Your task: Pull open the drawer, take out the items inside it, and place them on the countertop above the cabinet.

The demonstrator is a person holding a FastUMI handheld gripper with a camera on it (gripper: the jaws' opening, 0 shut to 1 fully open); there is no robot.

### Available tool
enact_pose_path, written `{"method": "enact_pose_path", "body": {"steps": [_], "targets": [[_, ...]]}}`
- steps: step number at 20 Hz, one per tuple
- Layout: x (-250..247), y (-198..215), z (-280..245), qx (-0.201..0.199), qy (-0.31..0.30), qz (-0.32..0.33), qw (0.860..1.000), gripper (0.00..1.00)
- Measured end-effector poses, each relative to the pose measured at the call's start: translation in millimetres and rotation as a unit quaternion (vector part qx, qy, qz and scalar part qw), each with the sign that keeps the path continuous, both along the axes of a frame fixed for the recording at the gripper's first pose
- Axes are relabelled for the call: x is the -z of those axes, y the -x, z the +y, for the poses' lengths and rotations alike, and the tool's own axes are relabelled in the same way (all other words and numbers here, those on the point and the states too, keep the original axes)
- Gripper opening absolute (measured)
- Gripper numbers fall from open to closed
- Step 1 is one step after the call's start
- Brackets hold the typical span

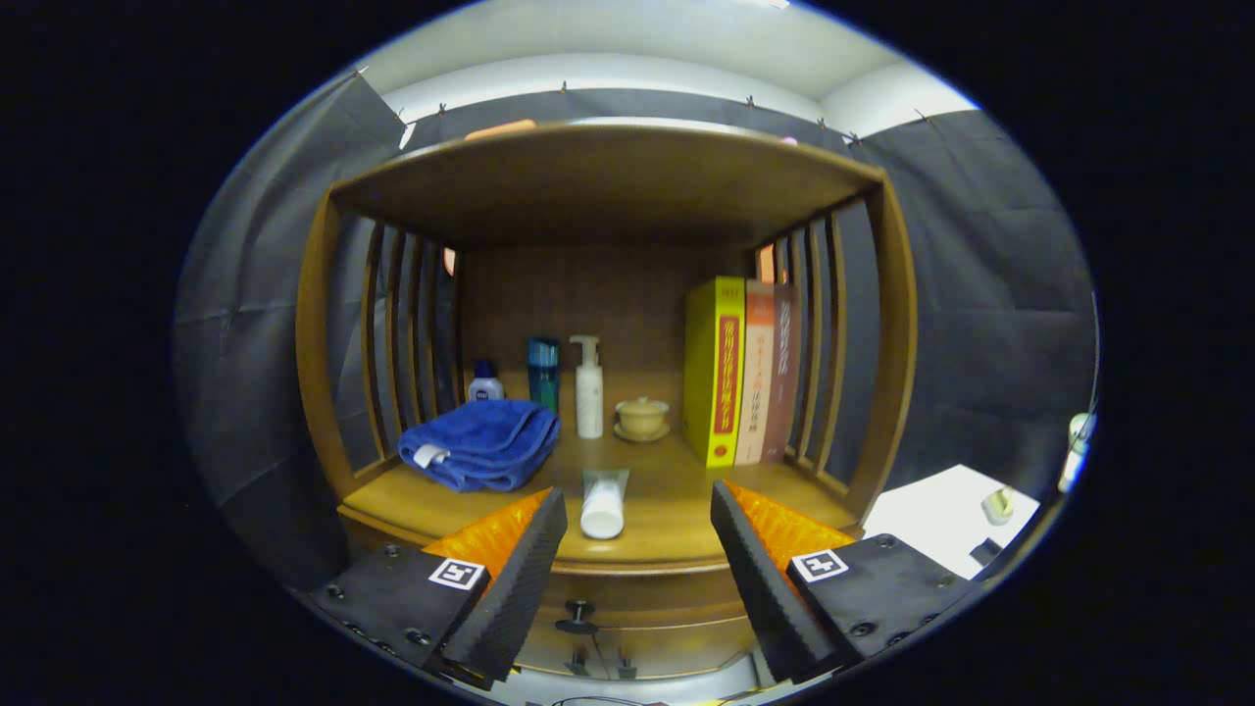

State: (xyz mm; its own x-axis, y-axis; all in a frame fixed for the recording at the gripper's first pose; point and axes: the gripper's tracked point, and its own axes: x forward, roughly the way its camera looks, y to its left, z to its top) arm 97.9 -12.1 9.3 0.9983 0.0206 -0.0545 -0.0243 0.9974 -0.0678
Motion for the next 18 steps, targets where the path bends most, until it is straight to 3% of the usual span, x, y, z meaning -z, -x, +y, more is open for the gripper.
{"method": "enact_pose_path", "body": {"steps": [8, 18], "targets": [[-86.1, 40.5, -3.8, -0.027, -0.036, -0.019, 0.999, 0.98], [-101.8, 56.1, -11.3, -0.024, -0.052, -0.019, 0.998, 0.98]]}}
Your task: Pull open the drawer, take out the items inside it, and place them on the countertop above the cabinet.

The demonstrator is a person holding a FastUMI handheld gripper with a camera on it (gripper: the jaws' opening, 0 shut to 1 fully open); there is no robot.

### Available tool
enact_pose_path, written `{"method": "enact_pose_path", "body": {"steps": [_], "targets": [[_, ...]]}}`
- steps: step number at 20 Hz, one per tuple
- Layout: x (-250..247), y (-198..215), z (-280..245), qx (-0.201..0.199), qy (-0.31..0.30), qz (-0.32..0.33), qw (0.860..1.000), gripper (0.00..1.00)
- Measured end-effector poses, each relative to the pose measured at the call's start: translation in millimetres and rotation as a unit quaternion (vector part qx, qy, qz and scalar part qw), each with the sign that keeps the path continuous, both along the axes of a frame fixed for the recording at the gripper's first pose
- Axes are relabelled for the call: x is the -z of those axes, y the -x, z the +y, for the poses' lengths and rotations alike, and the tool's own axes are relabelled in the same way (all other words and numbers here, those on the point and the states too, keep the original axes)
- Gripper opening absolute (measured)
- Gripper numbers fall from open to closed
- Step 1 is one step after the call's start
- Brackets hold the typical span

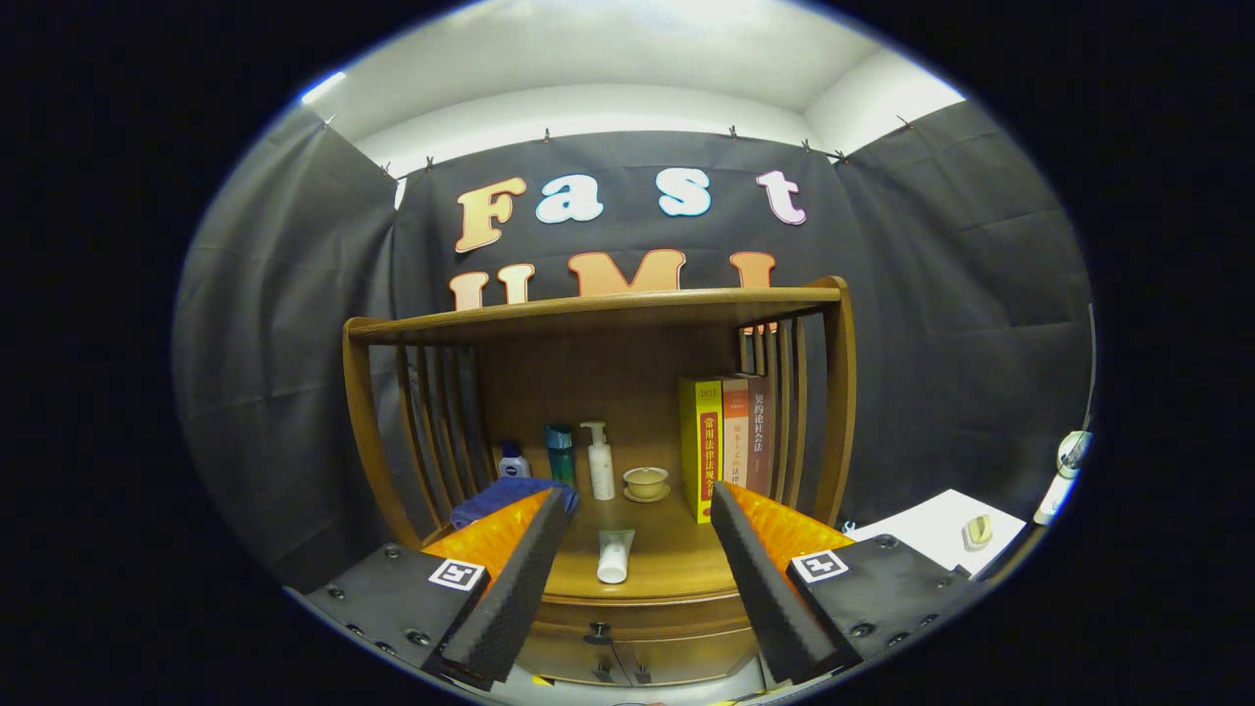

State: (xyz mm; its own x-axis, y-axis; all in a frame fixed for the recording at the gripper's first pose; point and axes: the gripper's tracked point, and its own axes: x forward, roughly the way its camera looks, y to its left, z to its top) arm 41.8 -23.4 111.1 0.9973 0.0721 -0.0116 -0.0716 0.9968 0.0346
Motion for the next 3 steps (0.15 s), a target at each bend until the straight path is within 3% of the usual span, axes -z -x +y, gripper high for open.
{"method": "enact_pose_path", "body": {"steps": [3], "targets": [[0.8, -0.6, -0.2, 0.001, -0.002, 0.002, 1.000, 0.98]]}}
